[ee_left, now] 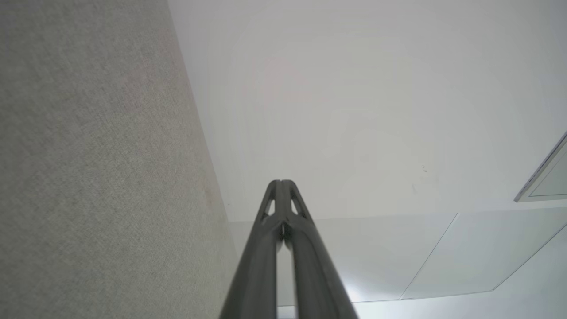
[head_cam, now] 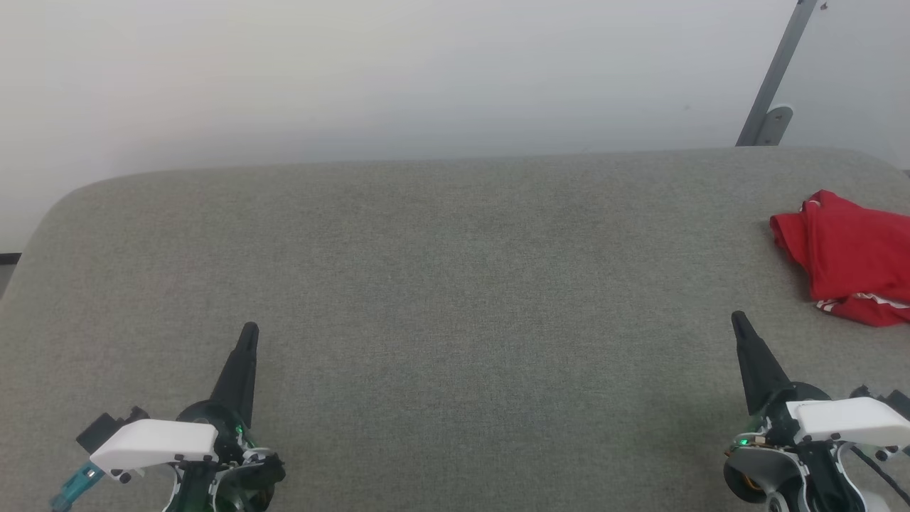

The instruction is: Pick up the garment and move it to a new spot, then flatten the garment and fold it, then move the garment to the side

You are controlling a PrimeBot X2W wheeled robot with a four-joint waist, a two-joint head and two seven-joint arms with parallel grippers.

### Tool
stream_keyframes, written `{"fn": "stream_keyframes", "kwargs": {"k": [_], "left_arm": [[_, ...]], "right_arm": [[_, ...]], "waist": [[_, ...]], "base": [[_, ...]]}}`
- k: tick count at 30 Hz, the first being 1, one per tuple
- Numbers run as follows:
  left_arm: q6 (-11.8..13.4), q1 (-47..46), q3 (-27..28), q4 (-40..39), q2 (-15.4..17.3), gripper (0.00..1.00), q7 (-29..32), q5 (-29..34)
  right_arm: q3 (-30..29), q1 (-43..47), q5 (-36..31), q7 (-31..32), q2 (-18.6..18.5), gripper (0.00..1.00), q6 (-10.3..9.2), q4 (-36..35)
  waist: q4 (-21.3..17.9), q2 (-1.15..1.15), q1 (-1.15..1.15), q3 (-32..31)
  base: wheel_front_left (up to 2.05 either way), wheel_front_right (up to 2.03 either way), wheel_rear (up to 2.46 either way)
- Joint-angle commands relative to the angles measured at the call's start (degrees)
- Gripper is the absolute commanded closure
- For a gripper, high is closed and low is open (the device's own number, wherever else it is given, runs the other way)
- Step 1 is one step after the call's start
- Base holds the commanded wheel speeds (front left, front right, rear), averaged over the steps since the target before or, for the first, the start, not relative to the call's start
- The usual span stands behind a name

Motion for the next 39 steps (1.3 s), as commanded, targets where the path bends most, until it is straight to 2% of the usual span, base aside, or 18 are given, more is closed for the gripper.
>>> {"fn": "stream_keyframes", "kwargs": {"k": [1, 39], "left_arm": [[0.0, -0.63, 0.01, -0.02, -0.11, 1.0, 0.03, -0.17], [0.0, -0.63, 0.01, -0.02, -0.11, 1.0, 0.01, -0.19]], "right_arm": [[-0.04, -0.31, 0.24, 0.08, 0.2, 1.0, 0.0, -0.16], [-0.03, -0.3, 0.25, 0.07, 0.2, 1.0, 0.0, -0.16]], "waist": [[0.0, 0.0, 0.0, 0.0], [0.0, 0.0, 0.0, 0.0]], "base": [[0.0, 0.0, 0.0], [0.0, 0.0, 0.0]]}}
